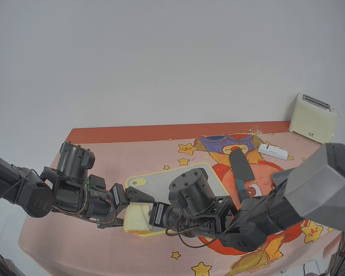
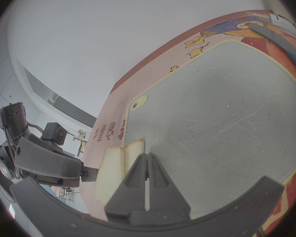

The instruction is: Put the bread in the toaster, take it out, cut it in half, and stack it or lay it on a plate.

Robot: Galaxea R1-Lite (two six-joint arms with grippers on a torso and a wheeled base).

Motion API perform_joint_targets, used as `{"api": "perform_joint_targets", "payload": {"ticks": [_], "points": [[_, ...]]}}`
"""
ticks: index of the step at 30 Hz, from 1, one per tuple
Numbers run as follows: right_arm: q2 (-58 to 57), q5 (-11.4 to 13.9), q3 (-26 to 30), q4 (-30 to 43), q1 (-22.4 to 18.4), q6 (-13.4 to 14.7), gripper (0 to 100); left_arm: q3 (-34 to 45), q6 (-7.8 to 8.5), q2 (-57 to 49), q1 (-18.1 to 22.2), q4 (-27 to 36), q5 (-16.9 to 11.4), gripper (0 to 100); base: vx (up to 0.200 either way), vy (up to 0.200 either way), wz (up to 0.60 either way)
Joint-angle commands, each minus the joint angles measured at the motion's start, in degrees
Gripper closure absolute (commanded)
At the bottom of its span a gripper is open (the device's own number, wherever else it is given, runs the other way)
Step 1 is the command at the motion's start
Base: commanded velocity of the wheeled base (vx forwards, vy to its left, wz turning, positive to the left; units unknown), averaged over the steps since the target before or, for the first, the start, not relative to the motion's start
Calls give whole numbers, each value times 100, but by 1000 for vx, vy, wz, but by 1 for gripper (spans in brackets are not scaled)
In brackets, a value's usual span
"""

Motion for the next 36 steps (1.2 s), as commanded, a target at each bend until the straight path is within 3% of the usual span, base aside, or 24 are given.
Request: {"api": "perform_joint_targets", "payload": {"ticks": [1, 11, 18, 21, 28, 29, 36], "points": [[17, 10, 2, 18, 71, 7, 100, -8, -2, -6, 3, -10, 0, 0, 0, 0, 0], [-18, -122, 46, 27, -219, -134, 100, 1, -2, -6, 3, -10, 0, 0, 0, 0, 0], [-581, -131, 582, 45, -624, -855, 100, 18, -2, -6, 12, -10, -9, 0, 0, 0, 0], [-818, -122, 960, 27, -922, -1532, 100, 9, -2, 3, 12, -10, -9, 0, 0, 0, 0], [-941, -122, 977, 18, -1309, -1681, 100, 1, -2, 3, 12, -10, 8, 0, 0, 0, 0], [-941, -122, 977, 18, -1318, -1681, 100, 1, -2, 3, 12, -10, 8, 100, 0, 0, 0], [-1231, -52, 986, 36, -1564, -1690, 100, 141, -2, 3, 12, -1, 114, 100, 0, 0, 0]]}}
